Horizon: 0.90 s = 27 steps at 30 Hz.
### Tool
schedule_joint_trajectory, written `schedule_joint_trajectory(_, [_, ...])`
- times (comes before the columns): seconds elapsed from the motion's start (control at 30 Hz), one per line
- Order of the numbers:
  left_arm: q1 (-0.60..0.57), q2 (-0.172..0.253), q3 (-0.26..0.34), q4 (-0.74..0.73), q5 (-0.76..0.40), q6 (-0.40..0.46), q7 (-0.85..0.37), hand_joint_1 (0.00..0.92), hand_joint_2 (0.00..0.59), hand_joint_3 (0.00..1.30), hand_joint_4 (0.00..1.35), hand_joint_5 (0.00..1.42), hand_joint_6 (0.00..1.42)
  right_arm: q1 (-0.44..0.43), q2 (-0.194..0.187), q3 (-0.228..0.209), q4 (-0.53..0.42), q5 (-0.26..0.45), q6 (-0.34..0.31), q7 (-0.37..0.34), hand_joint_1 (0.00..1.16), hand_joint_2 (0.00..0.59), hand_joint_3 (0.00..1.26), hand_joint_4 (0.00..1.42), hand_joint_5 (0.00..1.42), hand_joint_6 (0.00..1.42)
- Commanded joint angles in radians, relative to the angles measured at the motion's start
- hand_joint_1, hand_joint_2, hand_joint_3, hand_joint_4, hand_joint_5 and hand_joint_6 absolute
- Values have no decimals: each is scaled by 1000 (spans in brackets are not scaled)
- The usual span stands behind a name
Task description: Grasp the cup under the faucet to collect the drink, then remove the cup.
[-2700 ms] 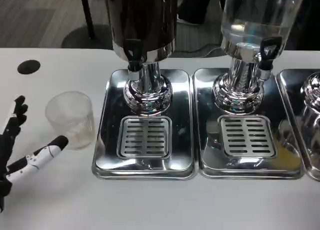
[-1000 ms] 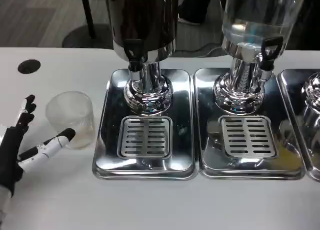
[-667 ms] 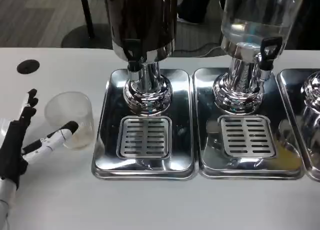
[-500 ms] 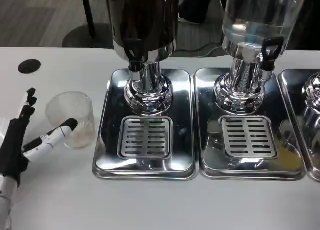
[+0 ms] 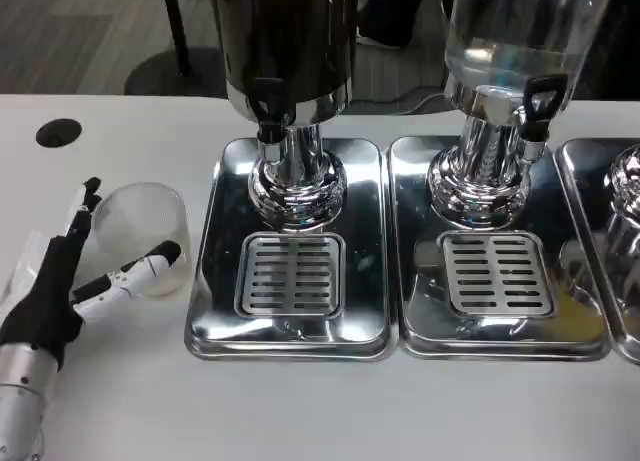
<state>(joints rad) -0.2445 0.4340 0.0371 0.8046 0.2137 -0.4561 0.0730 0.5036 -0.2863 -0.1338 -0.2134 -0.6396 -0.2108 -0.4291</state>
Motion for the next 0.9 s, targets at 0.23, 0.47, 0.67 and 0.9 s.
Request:
schedule_joint_trajectory(0.23, [10, 6, -5, -28, 9, 32, 10, 480, 109, 0, 0, 50, 58, 3, 7, -16, -11, 18, -29, -4, 439, 563, 143, 84, 14, 0])
schedule_joint_trajectory(0.47, [16, 8, -3, -33, 8, 53, 17, 484, 116, 0, 0, 50, 57, 16, 11, -31, -14, 25, -55, -12, 440, 563, 143, 84, 14, 0])
schedule_joint_trajectory(0.67, [15, 9, -10, -36, 19, 67, 23, 486, 118, 0, 0, 50, 57, 19, 18, -33, -19, 21, -66, -11, 440, 563, 143, 84, 14, 0])
schedule_joint_trajectory(0.9, [10, -2, -14, -30, 22, 72, 25, 490, 123, 0, 0, 50, 57, 22, 19, -36, -22, 20, -68, -10, 440, 563, 143, 84, 14, 0])
